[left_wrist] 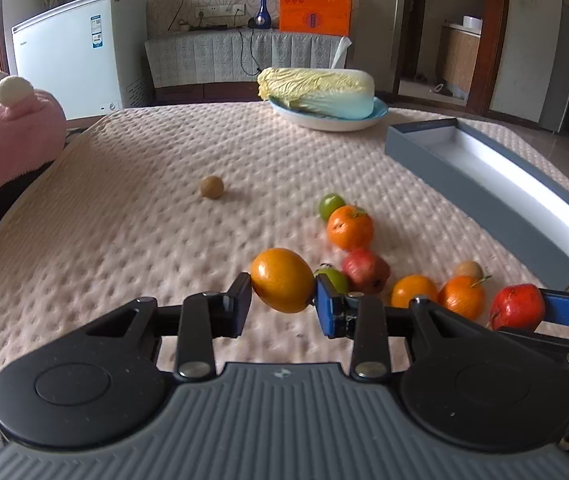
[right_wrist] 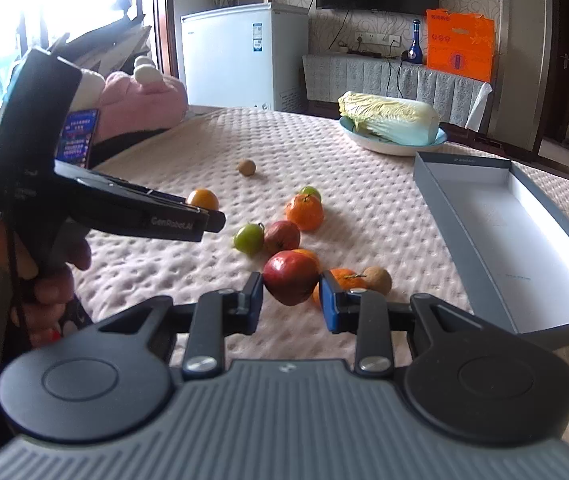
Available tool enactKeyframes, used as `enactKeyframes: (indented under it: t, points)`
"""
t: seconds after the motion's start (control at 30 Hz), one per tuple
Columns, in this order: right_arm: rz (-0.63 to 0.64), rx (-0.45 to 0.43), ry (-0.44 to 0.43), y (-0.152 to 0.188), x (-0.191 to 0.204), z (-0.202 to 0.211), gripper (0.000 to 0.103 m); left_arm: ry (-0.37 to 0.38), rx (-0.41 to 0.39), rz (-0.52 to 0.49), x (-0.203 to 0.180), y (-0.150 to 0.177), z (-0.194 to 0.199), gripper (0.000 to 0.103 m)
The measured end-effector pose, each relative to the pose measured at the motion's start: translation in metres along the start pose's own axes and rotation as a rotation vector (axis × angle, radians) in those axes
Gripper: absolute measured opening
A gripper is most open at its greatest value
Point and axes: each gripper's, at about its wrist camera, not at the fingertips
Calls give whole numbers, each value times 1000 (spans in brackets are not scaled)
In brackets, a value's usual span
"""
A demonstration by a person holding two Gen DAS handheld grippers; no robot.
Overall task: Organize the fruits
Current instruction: 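Carry both fruits over the grey box and open the left tool to drop the orange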
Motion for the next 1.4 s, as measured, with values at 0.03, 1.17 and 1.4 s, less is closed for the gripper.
enactKeyframes:
  t: [0.03,1.17,1.4]
  points:
    - [-4,-8,1,0,-2,4,33,6,-3,-1,-3,-1,1,40]
    - [-112,-29,318,-10,-154,21,33,243,-102,-77,-145,-39,-15,40]
    - [-191,69,394,9,-198,-9,34,322,-114,-111,-195,-70,-51,40]
Point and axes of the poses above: each gripper's, at about its wrist camera, not at the fingertips, and z roughly against the way its jaws point, x to its left, y to its underside, and after that the axes turned 1 degree about y, right-handed
